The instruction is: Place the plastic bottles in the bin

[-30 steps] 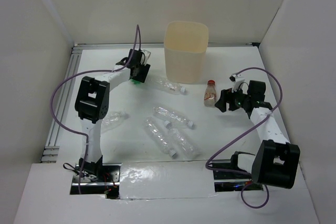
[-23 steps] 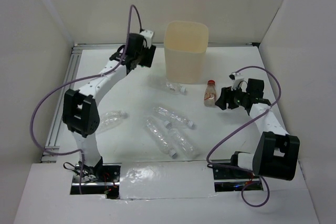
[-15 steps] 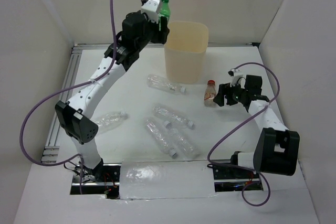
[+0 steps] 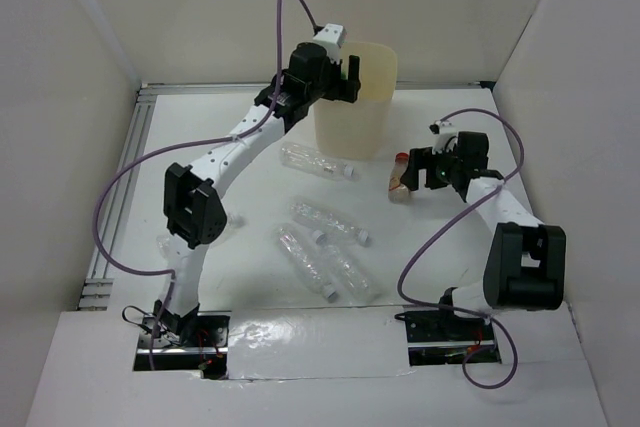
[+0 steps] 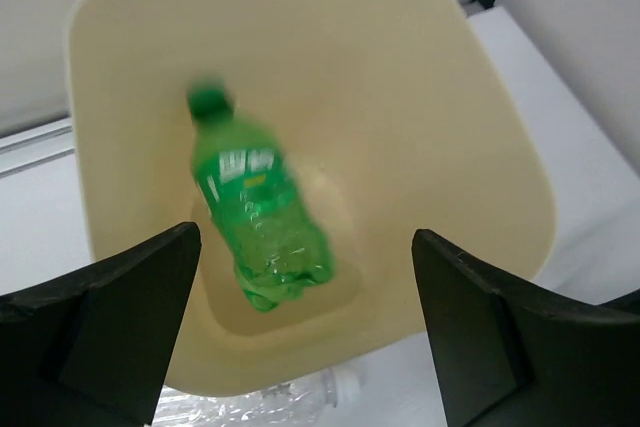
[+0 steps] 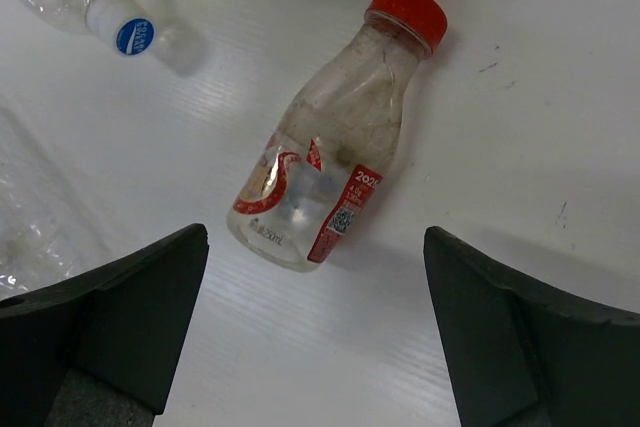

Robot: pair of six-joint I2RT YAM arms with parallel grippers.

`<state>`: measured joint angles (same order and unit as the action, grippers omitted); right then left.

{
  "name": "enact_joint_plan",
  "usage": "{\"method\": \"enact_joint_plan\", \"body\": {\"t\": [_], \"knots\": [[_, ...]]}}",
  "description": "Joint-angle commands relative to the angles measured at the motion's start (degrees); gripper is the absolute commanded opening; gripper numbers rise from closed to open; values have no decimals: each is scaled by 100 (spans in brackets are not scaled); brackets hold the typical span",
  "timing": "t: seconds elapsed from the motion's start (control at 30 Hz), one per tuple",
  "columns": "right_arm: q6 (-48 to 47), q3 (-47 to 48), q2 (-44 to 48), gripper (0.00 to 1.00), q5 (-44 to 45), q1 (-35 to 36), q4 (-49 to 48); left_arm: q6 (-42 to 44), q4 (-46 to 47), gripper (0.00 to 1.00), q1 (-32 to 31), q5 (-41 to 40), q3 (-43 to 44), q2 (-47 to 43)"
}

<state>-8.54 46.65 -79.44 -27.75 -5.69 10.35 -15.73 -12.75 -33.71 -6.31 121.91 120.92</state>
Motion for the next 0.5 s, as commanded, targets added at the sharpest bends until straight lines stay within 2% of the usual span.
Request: {"method": "enact_joint_plan", "body": {"t": [0.0,0.2,0.3,0.4,0.43,0.47], "knots": [[168,344,-334,95,261,191,-358,-203,502,100,14,-81,623,-210],[361,695,-1203,95,672,481,-569,-81,371,100,14,-20,756,-639],[650,1047,-1783,95,1331,657,-508,252,143,100,-39,-291,257,-1341],[730,1197,-2066,92,1657,780,-446,569,63,100,-39,-624,-1305,-2500],[791,1197,-2180,90,1798,841,-446,727,-112,100,-39,-757,-2206,-2782],[792,1197,-2181,84,1877,894,-446,729,-235,100,-39,-845,-2659,-3037]]}}
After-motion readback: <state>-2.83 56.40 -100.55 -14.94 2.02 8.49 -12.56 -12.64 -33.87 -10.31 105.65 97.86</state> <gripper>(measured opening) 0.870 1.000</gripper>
